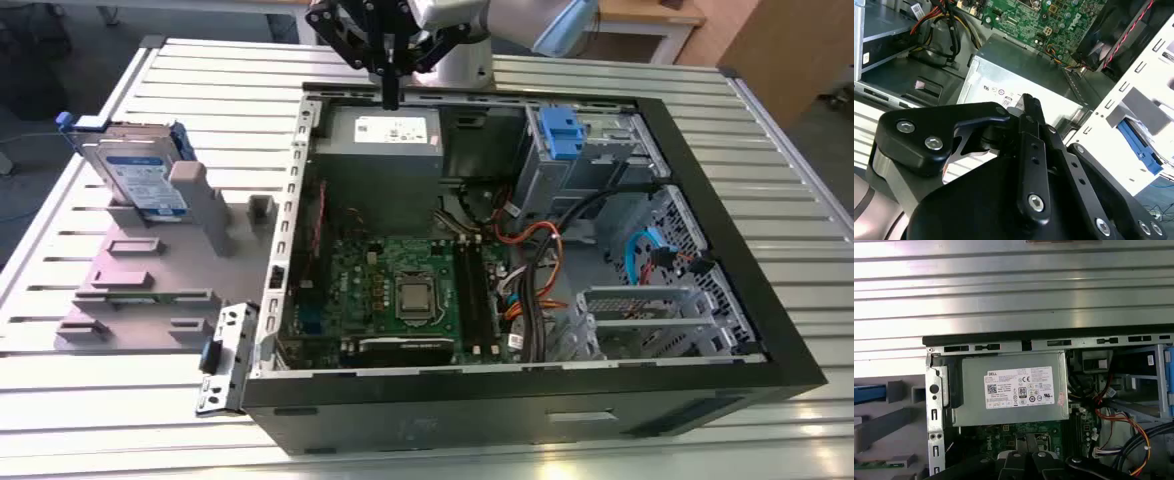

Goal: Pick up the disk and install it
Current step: 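Reach for the disk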

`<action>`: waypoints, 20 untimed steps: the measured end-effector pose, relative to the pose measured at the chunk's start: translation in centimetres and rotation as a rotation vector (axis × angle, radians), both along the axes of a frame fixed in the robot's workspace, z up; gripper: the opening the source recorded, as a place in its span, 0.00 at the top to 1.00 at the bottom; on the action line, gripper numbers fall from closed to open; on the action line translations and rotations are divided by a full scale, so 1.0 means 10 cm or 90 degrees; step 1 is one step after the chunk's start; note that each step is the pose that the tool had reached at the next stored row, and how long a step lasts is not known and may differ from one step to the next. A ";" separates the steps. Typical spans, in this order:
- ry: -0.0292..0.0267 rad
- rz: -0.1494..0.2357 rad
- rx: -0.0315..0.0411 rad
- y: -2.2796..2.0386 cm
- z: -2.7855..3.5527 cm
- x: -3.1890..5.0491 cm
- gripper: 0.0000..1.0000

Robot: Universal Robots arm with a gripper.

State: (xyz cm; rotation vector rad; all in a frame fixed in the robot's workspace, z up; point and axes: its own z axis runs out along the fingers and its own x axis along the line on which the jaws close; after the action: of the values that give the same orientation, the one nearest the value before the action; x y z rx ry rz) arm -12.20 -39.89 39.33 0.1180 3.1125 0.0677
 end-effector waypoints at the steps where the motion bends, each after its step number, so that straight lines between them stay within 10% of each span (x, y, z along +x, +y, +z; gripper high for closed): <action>1: 0.0000 0.000 0.0000 0.000 0.000 0.000 0.89; 20: 0.0000 0.000 0.0000 -0.010 -0.001 -0.044 0.89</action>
State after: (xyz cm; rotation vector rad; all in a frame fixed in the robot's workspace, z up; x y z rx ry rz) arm -12.64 -39.99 39.32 0.1179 3.1125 0.0676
